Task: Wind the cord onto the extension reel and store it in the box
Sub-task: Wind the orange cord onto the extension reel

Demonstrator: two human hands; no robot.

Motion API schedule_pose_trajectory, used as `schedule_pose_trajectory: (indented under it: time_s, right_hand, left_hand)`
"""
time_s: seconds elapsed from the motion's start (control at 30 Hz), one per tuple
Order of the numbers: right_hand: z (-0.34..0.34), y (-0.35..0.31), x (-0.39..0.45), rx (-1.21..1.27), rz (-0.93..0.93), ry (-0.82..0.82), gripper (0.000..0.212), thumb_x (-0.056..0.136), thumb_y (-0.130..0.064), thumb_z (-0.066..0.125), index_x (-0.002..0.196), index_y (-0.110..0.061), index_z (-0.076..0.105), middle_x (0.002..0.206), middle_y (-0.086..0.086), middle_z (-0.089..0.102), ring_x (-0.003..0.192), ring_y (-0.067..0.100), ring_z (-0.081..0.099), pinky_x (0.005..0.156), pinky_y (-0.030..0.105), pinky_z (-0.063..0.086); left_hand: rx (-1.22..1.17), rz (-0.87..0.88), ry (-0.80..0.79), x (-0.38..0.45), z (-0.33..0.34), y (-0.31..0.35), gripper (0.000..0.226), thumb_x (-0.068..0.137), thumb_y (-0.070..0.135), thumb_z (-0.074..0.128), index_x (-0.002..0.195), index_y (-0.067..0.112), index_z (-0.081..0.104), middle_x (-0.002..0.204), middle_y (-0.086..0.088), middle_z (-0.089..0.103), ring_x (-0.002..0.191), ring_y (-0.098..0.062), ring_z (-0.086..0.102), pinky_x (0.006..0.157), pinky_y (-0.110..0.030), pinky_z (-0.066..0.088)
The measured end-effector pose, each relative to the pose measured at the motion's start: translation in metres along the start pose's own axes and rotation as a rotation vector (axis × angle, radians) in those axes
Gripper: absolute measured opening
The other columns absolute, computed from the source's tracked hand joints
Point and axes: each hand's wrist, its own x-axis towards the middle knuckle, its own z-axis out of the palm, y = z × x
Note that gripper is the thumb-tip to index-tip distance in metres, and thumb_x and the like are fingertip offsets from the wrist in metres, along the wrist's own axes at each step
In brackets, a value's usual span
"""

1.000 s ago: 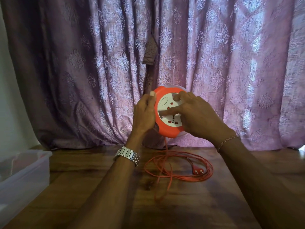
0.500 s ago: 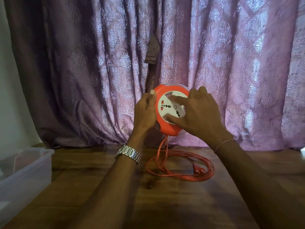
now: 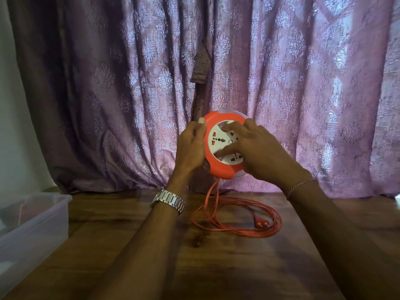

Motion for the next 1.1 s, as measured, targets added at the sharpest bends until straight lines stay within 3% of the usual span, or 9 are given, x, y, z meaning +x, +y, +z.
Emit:
schedule_pose_trajectory:
  time_s: [0.1,0.27,0.33,0.47,0.67,0.8,0.9,1.0,1.1]
  right_hand:
    - [0.002,0.001,0.001,-0.046,0.039,0.031,0.046,0.078,-0.02,0.069,0.113,-0.051,0.065,0.131,0.008,0.051,0.11,0.032,0.049,0.079,0.042,0.039]
    - [0.005,0.003,-0.002,-0.004,0.125,0.08,0.06,0.073,-0.021,0.066,0.121,-0.055,0.057,0.103,0.008,0.057,0.093,0.03,0.058,0.073,0.038,0.04]
    - [0.006,0.002,-0.003,0.031,0.187,0.101,0.06,0.069,-0.031,0.066,0.122,-0.058,0.054,0.098,0.009,0.059,0.083,0.031,0.06,0.072,0.037,0.043]
    - [0.014,0.001,-0.003,0.112,0.338,0.25,0.061,0.062,-0.066,0.057,0.122,-0.057,0.054,0.091,-0.002,0.07,0.087,0.026,0.066,0.069,0.032,0.048]
    - [0.023,-0.003,0.001,0.032,0.383,0.321,0.065,0.063,-0.075,0.053,0.122,-0.047,0.06,0.083,-0.002,0.072,0.082,0.028,0.066,0.066,0.033,0.046]
    - [0.021,-0.001,0.003,-0.04,0.294,0.321,0.062,0.07,-0.069,0.054,0.124,-0.038,0.061,0.092,0.01,0.057,0.09,0.033,0.048,0.074,0.041,0.042]
    - [0.013,0.004,0.002,0.095,0.137,0.298,0.053,0.077,-0.058,0.058,0.122,-0.028,0.062,0.108,0.006,0.054,0.098,0.027,0.042,0.084,0.04,0.043]
    - [0.008,0.013,0.001,0.129,-0.041,0.17,0.032,0.08,-0.027,0.059,0.111,-0.029,0.064,0.128,0.002,0.053,0.103,0.027,0.042,0.088,0.04,0.043]
    - [0.007,0.012,0.001,0.066,-0.08,0.043,0.048,0.069,-0.001,0.066,0.101,-0.036,0.072,0.141,0.003,0.048,0.107,0.032,0.043,0.091,0.043,0.044]
  left_hand:
    - [-0.003,0.008,-0.017,0.0,0.001,0.0,0.042,0.103,0.054,0.044,0.082,0.022,0.061,0.08,-0.009,0.071,0.077,-0.03,0.07,0.069,-0.04,0.054]
    - [0.032,0.046,-0.02,-0.002,0.003,0.002,0.041,0.101,0.053,0.044,0.077,0.025,0.059,0.078,-0.001,0.069,0.073,-0.019,0.064,0.071,-0.036,0.051]
    - [0.029,0.042,-0.014,-0.003,0.003,0.001,0.041,0.107,0.047,0.046,0.074,0.026,0.058,0.071,0.004,0.064,0.068,-0.015,0.06,0.069,-0.034,0.048]
    - [0.035,0.031,-0.003,-0.002,0.003,0.002,0.043,0.101,0.055,0.043,0.076,0.023,0.058,0.071,-0.001,0.063,0.071,-0.021,0.059,0.071,-0.042,0.049]
    - [0.043,0.024,0.001,-0.002,0.002,0.001,0.045,0.096,0.059,0.042,0.07,0.024,0.055,0.069,-0.001,0.061,0.068,-0.02,0.057,0.067,-0.042,0.047]
    - [0.042,0.007,0.021,0.0,0.001,0.0,0.047,0.095,0.061,0.04,0.071,0.024,0.055,0.071,-0.003,0.065,0.072,-0.027,0.064,0.072,-0.048,0.054]
    - [0.042,0.018,0.038,0.001,-0.002,0.001,0.046,0.094,0.061,0.04,0.072,0.023,0.055,0.07,-0.001,0.063,0.07,-0.023,0.06,0.073,-0.049,0.053]
    - [0.039,0.022,0.047,0.001,-0.004,0.001,0.046,0.095,0.059,0.04,0.077,0.02,0.058,0.073,-0.003,0.065,0.071,-0.022,0.059,0.074,-0.049,0.052]
    - [0.024,0.02,0.031,0.0,-0.003,0.003,0.053,0.094,0.063,0.04,0.082,0.016,0.06,0.072,-0.004,0.065,0.07,-0.022,0.059,0.071,-0.049,0.052]
